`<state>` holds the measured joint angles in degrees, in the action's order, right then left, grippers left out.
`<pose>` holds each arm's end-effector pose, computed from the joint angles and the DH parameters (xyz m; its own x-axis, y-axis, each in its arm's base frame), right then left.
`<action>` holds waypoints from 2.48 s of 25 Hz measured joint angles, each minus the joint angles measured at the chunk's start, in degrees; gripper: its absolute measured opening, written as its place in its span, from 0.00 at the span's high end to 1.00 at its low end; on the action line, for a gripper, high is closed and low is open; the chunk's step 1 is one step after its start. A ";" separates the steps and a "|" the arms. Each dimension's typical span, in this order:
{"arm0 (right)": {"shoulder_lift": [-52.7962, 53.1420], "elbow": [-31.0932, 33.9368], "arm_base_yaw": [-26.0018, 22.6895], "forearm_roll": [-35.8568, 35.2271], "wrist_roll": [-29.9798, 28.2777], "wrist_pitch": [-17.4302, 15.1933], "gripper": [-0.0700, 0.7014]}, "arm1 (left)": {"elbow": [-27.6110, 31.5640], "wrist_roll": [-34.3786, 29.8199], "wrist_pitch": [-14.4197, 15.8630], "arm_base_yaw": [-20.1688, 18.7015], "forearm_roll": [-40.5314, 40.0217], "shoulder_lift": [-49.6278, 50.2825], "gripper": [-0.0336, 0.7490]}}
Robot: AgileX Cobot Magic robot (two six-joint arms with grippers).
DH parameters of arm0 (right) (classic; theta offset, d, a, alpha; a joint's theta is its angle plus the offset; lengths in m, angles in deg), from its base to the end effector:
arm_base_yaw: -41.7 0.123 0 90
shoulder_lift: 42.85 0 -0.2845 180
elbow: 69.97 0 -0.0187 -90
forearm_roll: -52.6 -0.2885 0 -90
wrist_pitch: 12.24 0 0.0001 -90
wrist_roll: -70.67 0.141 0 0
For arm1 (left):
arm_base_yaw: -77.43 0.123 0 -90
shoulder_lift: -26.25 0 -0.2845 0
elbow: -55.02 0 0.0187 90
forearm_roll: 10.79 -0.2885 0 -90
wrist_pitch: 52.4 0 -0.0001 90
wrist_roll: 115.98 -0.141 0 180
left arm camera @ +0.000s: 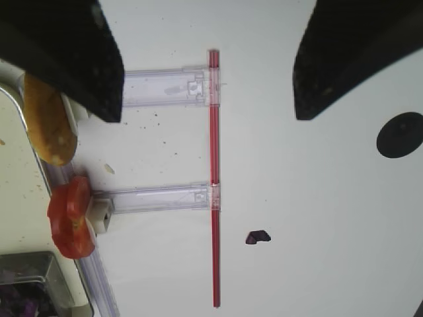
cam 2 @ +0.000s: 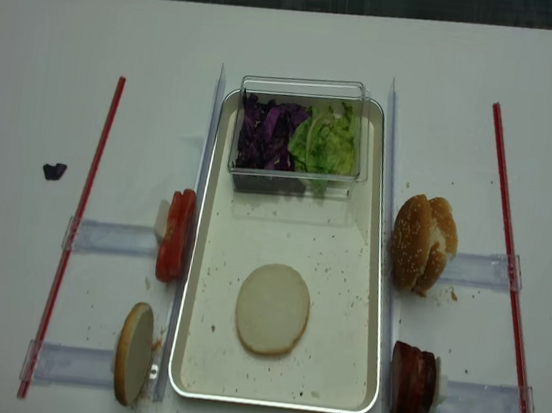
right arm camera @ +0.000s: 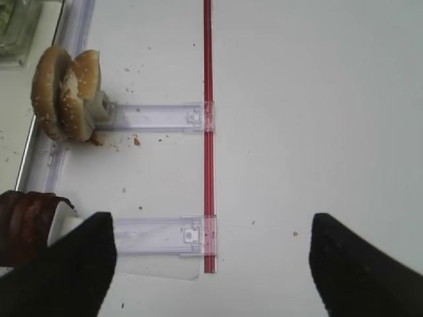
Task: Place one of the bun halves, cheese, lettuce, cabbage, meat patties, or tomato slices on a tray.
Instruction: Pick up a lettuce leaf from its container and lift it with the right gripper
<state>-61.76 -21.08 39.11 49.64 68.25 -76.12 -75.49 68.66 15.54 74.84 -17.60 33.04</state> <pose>0.0963 0.0022 0.2478 -0.6640 0.0106 -0.7477 -0.0024 0.9999 0.0163 0.0637 0.0126 0.2537 -0.5577 -0.0107 -0.8300 -0.0662 0.9973 0.0316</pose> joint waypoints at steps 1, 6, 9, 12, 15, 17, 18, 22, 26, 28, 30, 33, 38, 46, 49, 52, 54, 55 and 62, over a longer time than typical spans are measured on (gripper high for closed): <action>-2.01 -0.30 0.00 0.00 0.00 0.11 0.11 | 0.00 0.00 0.00 0.00 0.00 0.00 0.33; -11.52 -0.92 0.00 0.00 0.00 0.49 0.11 | 0.00 0.00 0.00 0.00 0.00 0.00 0.33; -17.53 -0.92 0.00 0.00 0.00 0.90 0.11 | 0.00 0.00 0.00 0.00 0.00 0.00 0.33; -23.25 -0.92 0.00 0.00 0.00 1.44 0.11 | 0.00 0.00 0.00 0.00 0.00 0.00 0.33; -28.68 -0.92 0.00 0.00 -0.11 2.05 0.11 | 0.00 0.00 0.00 0.00 0.00 0.00 0.33; -31.64 -0.92 0.00 0.00 -0.11 2.57 0.11 | 0.00 0.00 0.00 0.00 0.00 0.00 0.33; -33.13 -0.92 0.00 0.00 -0.23 2.85 0.11 | 0.00 0.00 0.00 0.00 0.00 0.00 0.33; -38.28 -0.92 0.00 0.00 -0.23 4.03 0.11 | 0.00 0.00 0.00 0.00 0.00 0.00 0.33; -42.60 -0.92 0.00 -0.20 -0.23 5.39 0.11 | 0.00 0.00 0.00 0.00 0.00 0.00 0.33; -44.35 -1.24 0.00 -1.04 -0.23 6.41 0.11 | 0.00 0.00 0.00 0.00 0.00 0.00 0.33; -46.30 -2.44 0.00 -1.97 -0.23 7.05 0.11 | 0.00 0.00 0.00 0.00 0.00 0.00 0.33; -50.66 -6.36 0.00 -2.24 -0.13 7.16 0.11 | 0.00 0.00 0.00 0.00 0.00 0.00 0.33; -59.82 -16.87 0.00 -2.36 -0.13 6.50 0.11 | 0.00 0.00 0.00 0.00 0.00 0.00 0.33; -78.70 -37.31 0.00 -2.36 -0.13 4.54 0.11 | 0.00 0.00 0.00 0.00 0.00 0.00 0.33; -86.42 -45.44 0.00 -2.49 -0.25 3.14 0.11 | 0.00 0.00 0.00 0.00 0.00 0.00 0.33; -93.65 -53.17 0.00 -2.49 -0.25 1.09 0.11 | 0.00 0.00 0.00 0.00 0.00 0.00 0.33; -97.99 -58.01 0.00 -2.52 -0.25 -0.24 0.11 | 0.00 0.00 0.00 0.00 0.00 0.00 0.33; -99.56 -59.86 0.00 -2.52 -0.25 -0.85 0.11 | 0.00 0.00 0.00 0.00 0.00 0.00 0.33; -106.84 -67.77 0.00 -2.73 -0.25 -2.99 0.11 | 0.00 0.00 0.00 0.00 0.00 0.00 0.33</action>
<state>-168.61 -88.85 39.11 46.91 68.00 -79.11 -75.49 68.66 15.54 74.84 -17.60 33.04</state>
